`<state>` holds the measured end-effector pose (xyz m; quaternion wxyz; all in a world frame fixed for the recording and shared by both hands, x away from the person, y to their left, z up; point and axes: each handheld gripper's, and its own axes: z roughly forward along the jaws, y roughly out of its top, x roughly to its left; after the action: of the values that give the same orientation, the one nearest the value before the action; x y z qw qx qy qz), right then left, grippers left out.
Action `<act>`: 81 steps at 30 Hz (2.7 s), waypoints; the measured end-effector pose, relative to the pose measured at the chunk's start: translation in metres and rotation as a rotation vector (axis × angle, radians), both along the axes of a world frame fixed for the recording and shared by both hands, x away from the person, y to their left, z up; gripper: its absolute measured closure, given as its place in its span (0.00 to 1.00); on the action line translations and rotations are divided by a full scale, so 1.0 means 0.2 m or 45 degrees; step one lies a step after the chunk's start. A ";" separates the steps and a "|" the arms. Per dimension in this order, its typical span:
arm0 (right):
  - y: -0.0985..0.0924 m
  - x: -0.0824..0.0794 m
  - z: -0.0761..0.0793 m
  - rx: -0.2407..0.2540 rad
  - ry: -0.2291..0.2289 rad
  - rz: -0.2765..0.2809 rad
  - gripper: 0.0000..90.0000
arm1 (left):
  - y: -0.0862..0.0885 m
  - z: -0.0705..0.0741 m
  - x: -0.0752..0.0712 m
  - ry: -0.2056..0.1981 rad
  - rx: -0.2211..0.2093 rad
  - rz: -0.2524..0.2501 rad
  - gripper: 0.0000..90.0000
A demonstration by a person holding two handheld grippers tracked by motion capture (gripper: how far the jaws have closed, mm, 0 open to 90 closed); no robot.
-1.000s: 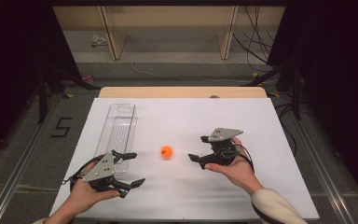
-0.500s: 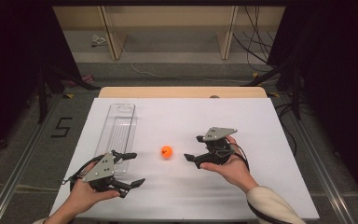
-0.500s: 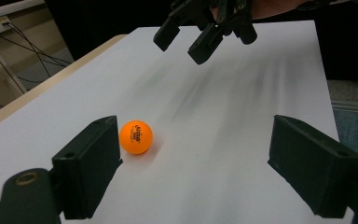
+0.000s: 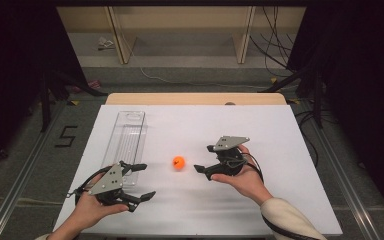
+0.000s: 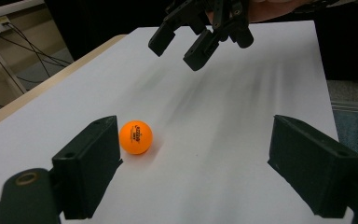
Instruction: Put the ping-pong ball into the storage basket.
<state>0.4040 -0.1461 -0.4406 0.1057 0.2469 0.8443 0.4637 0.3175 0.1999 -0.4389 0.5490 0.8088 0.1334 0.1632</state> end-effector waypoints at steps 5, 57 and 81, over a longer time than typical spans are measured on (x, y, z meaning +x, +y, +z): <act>0.02 0.01 -0.01 -0.004 0.006 0.008 0.18 | 0.00 0.00 0.00 -0.001 0.000 0.000 0.18; 0.15 0.09 -0.04 -0.017 0.028 0.045 0.18 | 0.00 0.00 0.00 -0.003 -0.003 -0.005 0.18; 0.22 0.11 -0.08 -0.041 0.042 0.076 0.18 | 0.00 0.00 0.00 -0.002 -0.005 -0.008 0.18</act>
<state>0.4262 -0.1015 -0.4565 0.0817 0.2275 0.8603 0.4489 0.3167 0.1997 -0.4384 0.5512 0.8080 0.1306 0.1618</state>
